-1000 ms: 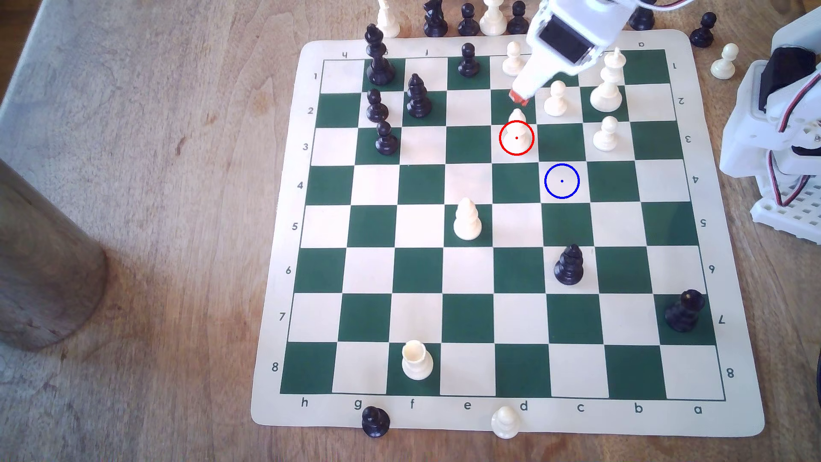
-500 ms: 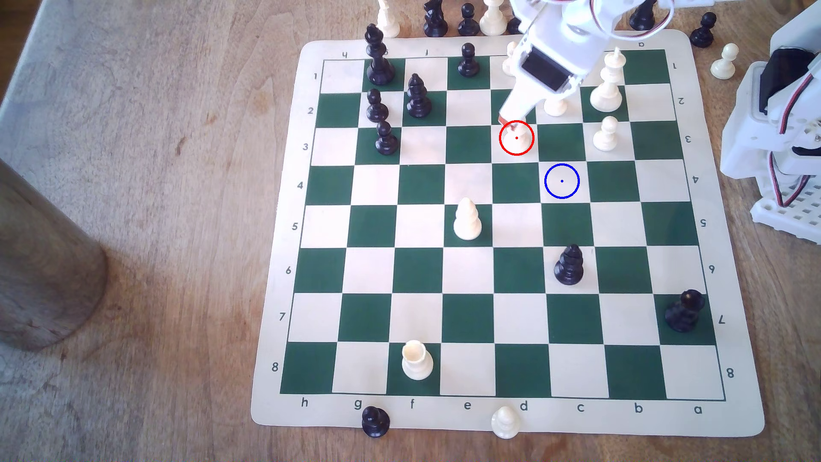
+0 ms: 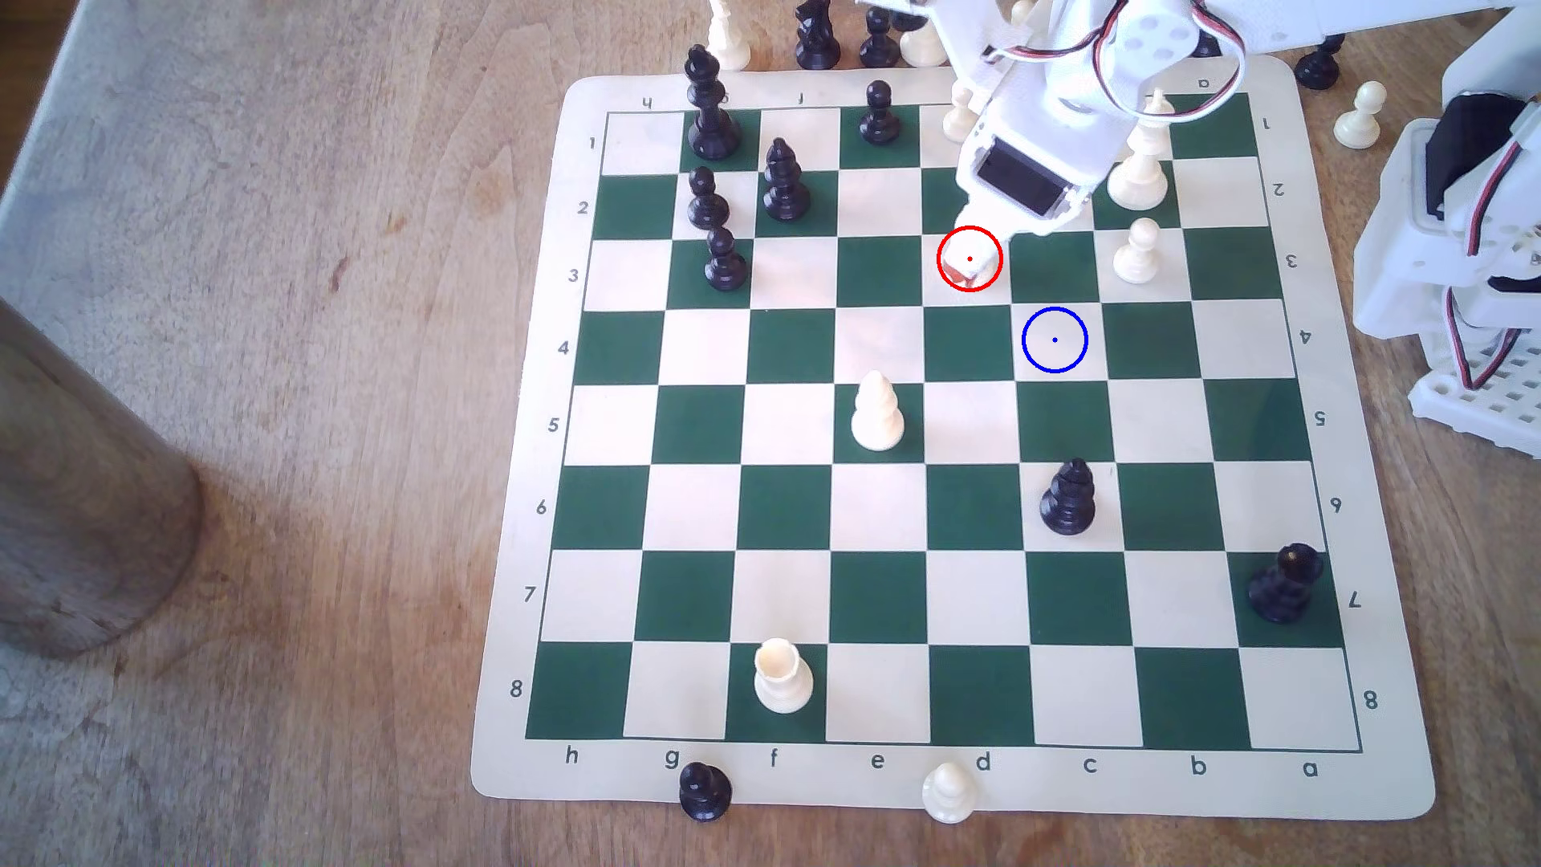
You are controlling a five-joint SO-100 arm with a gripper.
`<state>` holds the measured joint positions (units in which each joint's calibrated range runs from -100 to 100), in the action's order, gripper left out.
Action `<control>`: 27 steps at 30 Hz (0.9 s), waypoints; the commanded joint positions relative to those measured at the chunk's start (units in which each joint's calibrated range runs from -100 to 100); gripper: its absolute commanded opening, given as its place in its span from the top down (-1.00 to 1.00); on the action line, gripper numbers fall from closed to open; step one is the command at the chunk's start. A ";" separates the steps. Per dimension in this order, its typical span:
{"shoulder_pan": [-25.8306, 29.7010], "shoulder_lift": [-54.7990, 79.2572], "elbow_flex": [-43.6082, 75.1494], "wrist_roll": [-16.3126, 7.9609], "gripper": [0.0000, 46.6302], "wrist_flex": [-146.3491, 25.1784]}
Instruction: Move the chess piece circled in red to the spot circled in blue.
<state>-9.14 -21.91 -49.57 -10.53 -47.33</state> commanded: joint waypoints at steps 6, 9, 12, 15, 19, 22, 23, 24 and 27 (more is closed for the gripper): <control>-0.98 -0.08 0.79 0.05 0.39 2.45; -0.83 0.18 0.61 -0.10 0.42 2.94; -0.36 0.35 0.34 -0.20 0.42 3.35; 0.19 0.43 0.25 -0.34 0.41 3.35; 0.66 0.52 0.16 -0.73 0.48 3.60; 0.74 0.52 0.16 -0.68 0.66 3.68; 0.74 0.43 0.16 -0.63 0.79 3.68; 0.74 0.43 0.16 -0.73 0.91 3.76; 0.58 0.26 0.16 -0.68 0.99 3.84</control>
<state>-8.70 -20.82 -50.29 -11.16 -44.54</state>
